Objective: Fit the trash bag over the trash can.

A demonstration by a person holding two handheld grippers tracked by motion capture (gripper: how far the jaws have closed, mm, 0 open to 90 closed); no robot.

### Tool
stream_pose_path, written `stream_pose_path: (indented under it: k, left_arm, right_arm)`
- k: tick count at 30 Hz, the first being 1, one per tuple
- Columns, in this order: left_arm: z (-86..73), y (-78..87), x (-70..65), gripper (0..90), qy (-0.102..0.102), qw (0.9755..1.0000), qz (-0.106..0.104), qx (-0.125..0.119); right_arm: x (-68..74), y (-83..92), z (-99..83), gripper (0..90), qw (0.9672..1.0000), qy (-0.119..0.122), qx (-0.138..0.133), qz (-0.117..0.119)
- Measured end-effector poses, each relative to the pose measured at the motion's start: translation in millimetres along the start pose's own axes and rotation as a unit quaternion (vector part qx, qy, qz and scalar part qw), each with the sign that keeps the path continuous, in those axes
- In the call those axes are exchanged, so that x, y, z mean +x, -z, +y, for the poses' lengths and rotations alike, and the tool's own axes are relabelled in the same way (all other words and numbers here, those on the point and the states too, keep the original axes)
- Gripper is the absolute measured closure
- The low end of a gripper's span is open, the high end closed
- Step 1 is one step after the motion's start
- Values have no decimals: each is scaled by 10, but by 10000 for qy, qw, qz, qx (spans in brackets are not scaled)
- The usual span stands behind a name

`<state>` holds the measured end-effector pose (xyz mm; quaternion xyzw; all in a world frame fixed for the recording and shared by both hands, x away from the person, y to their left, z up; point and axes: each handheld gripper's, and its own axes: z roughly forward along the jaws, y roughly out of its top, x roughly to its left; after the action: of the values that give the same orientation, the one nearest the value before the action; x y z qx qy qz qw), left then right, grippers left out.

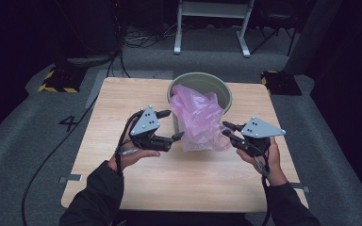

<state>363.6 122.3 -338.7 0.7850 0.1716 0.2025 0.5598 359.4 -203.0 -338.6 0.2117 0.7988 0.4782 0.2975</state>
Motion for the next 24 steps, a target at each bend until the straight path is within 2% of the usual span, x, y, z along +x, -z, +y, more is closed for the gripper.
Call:
stream_pose_path:
  k: [5, 7, 9, 10, 13, 15, 17, 19, 20, 22, 24]
  left_arm:
    - [-34, 92, -165, 158, 48, 9998, -186, -23]
    - [-53, 120, -248, 154, -73, 9998, -197, 39]
    - [-90, 146, -318, 154, -217, 9996, -192, 54]
    - [-106, 146, -340, 154, -237, 9996, -91, 88]
    - [-145, 86, -343, 155, -87, 9997, -82, 216]
    - [-156, 20, -353, 155, -87, 9995, -5, 303]
    - [-151, -35, -345, 170, -83, 9990, 196, 399]
    - [-144, -91, -301, 265, 21, 9984, 344, 447]
    - [-142, -117, -269, 342, 99, 9978, 427, 495]
    - [-152, -155, -195, 441, 240, 9980, 363, 462]
    - [-166, -167, -136, 603, 326, 9980, 352, 414]
  right_arm:
    - [30, 20, 12, 746, 10000, 73, -20, 27]
    - [35, 22, 15, 752, 9999, 97, -32, 52]
    - [37, 21, 20, 800, 9999, 136, -25, 48]
    - [37, 20, 20, 801, 9999, 135, -27, 64]
    - [30, 7, 14, 794, 9999, 90, -26, 53]
    - [28, 2, 13, 782, 10000, 73, -38, 31]
    - [33, -4, 14, 746, 10000, 61, -38, 47]
    - [37, -19, 14, 668, 10000, 78, -20, 46]
    - [41, -27, 13, 630, 10000, 69, -4, 51]
    - [45, -33, 12, 554, 10000, 59, -23, 77]
    - [60, -28, 13, 455, 9998, 127, -66, 122]
